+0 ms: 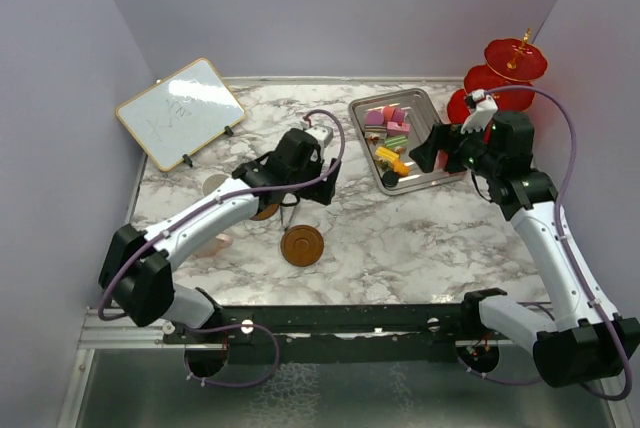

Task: Serve the afternoon tea
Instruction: Move the tray at the center of the board.

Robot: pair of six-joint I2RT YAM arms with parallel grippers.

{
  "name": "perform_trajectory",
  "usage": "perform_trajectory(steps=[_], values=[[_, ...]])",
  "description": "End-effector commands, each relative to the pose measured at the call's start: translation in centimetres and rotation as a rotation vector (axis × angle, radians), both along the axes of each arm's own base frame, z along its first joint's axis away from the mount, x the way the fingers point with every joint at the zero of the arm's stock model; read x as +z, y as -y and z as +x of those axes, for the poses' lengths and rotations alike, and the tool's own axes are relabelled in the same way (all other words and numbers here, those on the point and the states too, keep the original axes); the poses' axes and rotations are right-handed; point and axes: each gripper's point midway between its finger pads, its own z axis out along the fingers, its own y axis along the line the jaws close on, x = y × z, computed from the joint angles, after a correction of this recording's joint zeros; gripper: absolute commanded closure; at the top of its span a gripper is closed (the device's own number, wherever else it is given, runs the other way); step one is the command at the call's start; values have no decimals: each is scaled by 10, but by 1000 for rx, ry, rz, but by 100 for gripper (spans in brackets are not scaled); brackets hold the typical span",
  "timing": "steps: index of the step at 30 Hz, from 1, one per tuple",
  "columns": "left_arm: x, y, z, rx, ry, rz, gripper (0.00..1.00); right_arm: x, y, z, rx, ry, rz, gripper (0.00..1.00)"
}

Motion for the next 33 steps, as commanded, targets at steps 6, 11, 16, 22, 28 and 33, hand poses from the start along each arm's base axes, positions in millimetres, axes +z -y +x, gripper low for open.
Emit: perform_trajectory(steps=[6,11,16,22,28,33], values=[[-66,17,-11,32,-162,25,17,-52,-20,5,99,-211,15,9],[-70,15,-14,47,-154,1,18,-103,-27,6,129,-416,13,21],[-53,11,-15,51,-93,-37,18,-136,-30,12,141,-510,8,29],[-33,-6,-16,91,-10,-51,18,-156,-27,22,132,-496,-30,35],[-21,-17,-18,120,48,-68,18,-173,-31,30,148,-486,-39,36],[-12,-19,-18,120,72,-77,18,-187,-34,38,147,-508,-36,36]])
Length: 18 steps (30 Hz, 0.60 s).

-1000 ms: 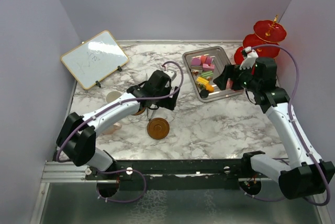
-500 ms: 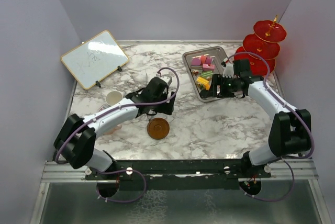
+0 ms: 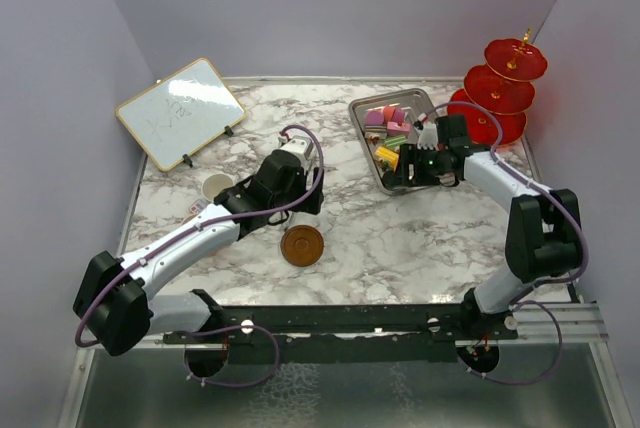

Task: Serve the afternoon tea
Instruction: Move the tray at the center of the board.

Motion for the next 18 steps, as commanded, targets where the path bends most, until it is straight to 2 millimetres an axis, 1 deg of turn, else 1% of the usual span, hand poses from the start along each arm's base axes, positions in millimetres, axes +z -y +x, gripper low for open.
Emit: perform_trajectory(steps=[1,4,8,13,18], values=[[15,-2,4,15,58,-15,18,-10,-6,13,17,26,6,35],[19,-3,3,7,73,-18,18,-10,-6,18,12,38,9,34],[28,-9,2,2,111,-8,18,-15,-6,21,11,32,0,33],[44,-20,1,10,176,3,16,-19,-4,24,-4,44,-5,33],[58,-33,-1,42,234,2,15,-28,-4,23,0,21,-13,32]])
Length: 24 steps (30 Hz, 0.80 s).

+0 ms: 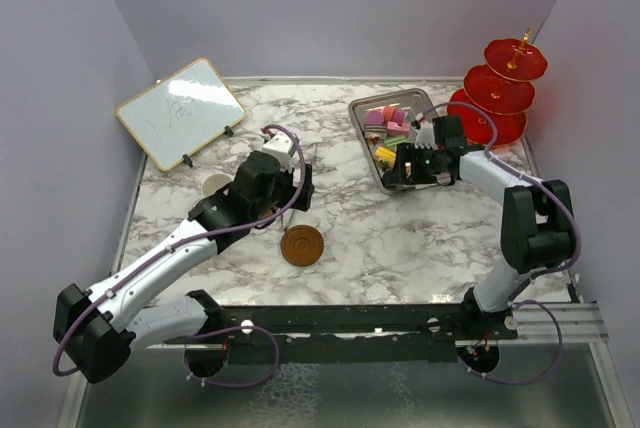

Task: Serve the afternoon tea
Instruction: Move the tray at the center of the board.

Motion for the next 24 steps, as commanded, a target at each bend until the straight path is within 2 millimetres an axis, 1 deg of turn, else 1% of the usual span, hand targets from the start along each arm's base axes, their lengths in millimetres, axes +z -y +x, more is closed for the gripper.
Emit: perform_trajectory(steps=[1,4,7,14,21,24], values=[[14,-17,0,43,80,15,15,-8,-2,7,2,8,-8,32],[16,-22,-3,57,89,11,15,-10,-4,5,14,10,7,32],[12,-26,-5,68,87,17,14,-14,-7,4,35,-5,20,32],[10,-26,-6,68,82,13,14,-28,-5,-3,37,-51,6,32],[11,-28,-7,73,86,7,14,-27,-11,-20,53,-66,28,32],[9,-29,-7,76,83,10,14,-33,-11,-27,58,-83,25,32]])
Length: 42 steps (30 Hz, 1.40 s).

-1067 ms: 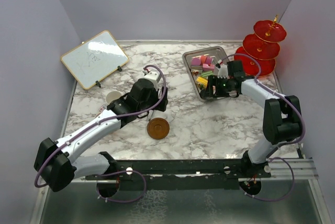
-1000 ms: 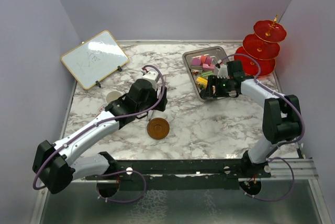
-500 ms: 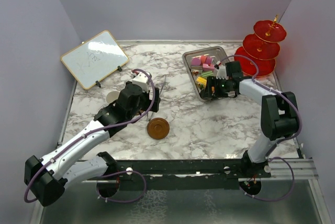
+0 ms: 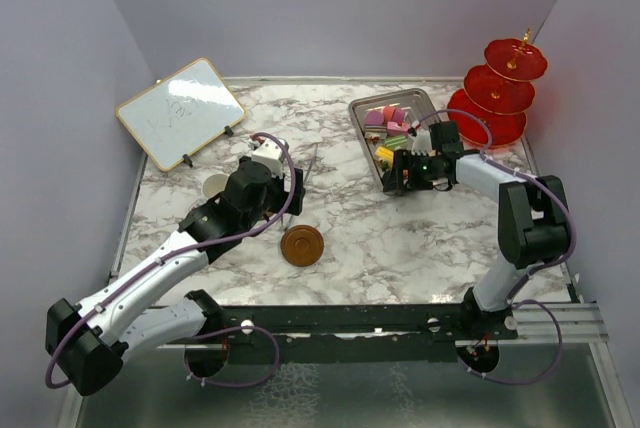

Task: Serve the afternoon tea
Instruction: Move the tray at the center of the board.

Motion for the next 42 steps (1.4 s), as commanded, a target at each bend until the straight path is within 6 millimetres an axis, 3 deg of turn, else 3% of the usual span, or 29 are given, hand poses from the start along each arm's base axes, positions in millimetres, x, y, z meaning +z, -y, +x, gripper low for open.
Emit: perform_trajectory(steps=[1,5,13,16,20,24,42], values=[[3,-4,0,21,23,-5,14,-12,-4,-19,29,-40,5,32],[4,-4,0,18,20,-10,14,-4,-6,-17,28,-20,6,32],[3,-6,-1,33,23,-13,14,61,-27,5,57,159,30,36],[3,-8,0,39,28,-7,14,71,-36,16,55,198,19,41],[3,-11,-1,43,34,-1,14,65,-57,26,83,197,-48,44],[5,-15,-2,51,46,5,14,51,-65,40,64,192,-130,48],[-1,-29,-6,81,55,41,14,11,-63,70,42,167,-341,53]])
